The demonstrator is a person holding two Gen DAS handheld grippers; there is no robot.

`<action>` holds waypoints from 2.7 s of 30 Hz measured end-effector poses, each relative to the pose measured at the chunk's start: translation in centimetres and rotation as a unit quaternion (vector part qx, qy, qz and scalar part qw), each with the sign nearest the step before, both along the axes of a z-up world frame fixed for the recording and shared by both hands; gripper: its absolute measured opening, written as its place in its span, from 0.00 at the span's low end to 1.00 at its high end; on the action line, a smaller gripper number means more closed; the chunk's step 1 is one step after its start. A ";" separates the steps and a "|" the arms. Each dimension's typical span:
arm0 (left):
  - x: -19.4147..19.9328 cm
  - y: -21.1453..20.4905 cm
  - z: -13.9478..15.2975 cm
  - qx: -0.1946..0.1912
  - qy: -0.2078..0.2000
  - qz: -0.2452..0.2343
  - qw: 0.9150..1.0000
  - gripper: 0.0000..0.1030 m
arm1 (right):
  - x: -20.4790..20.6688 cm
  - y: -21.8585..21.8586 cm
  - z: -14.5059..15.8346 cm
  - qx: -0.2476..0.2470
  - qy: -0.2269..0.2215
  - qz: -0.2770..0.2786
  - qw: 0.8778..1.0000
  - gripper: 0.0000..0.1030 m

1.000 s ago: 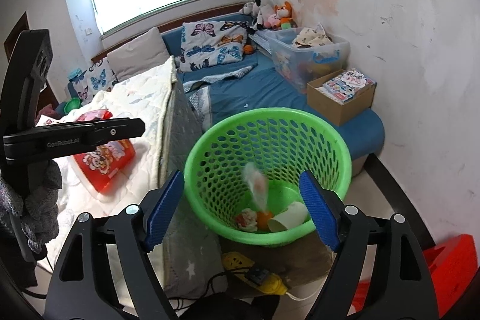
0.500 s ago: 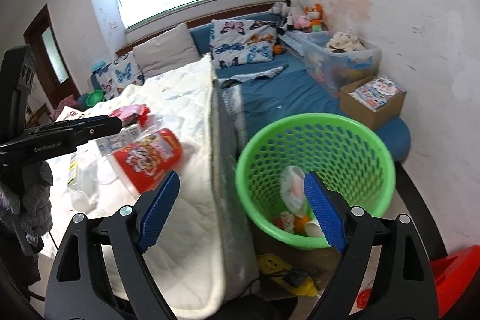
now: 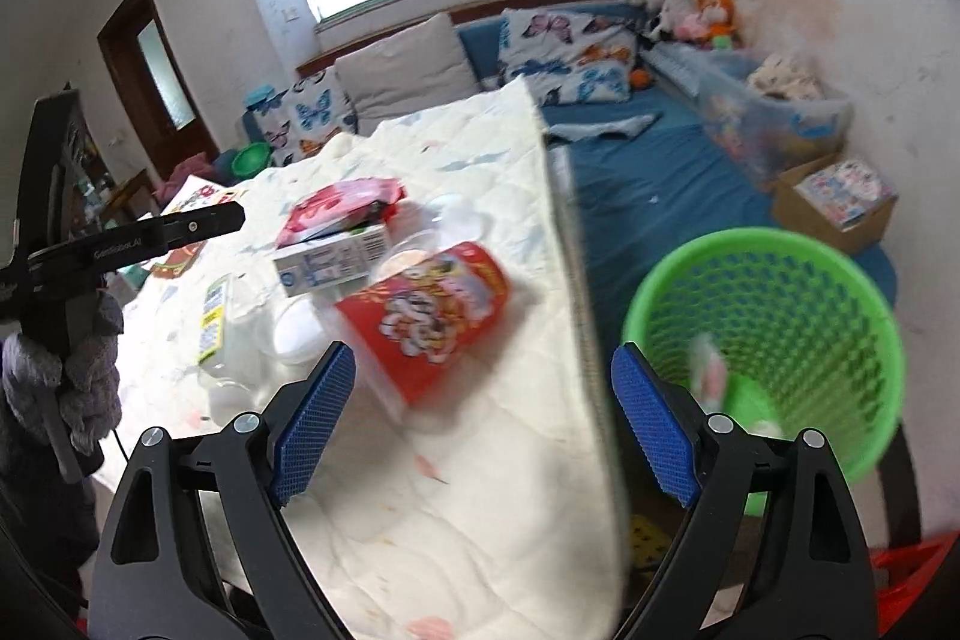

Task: Collect trash
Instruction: 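Move both tools back over the bed toward the bottle and red cup, then grasp the clear yellow-label bottle with the left tool while the right tool grasps the red snack cup, then drop the red snack cup into the basket with the right tool while the left tool carries the bottle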

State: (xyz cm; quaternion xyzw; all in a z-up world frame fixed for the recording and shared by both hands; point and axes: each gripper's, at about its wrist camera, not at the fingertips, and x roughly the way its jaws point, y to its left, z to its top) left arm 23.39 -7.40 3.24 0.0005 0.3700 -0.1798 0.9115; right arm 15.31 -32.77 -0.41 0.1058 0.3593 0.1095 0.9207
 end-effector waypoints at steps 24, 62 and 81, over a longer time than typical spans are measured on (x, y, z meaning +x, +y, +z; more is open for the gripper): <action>-0.5 7.8 -2.4 -0.021 0.039 0.071 0.996 0.49 | 10.7 -0.7 -7.1 0.282 0.193 -0.036 0.939 0.84; 2.0 9.3 -9.5 -0.052 0.184 0.223 0.956 0.55 | 4.1 3.6 -0.6 0.087 0.022 0.023 0.996 0.70; 0.6 8.4 -8.2 -0.050 0.182 0.219 0.957 0.47 | 1.9 2.0 -0.5 0.045 -0.005 0.002 0.999 0.69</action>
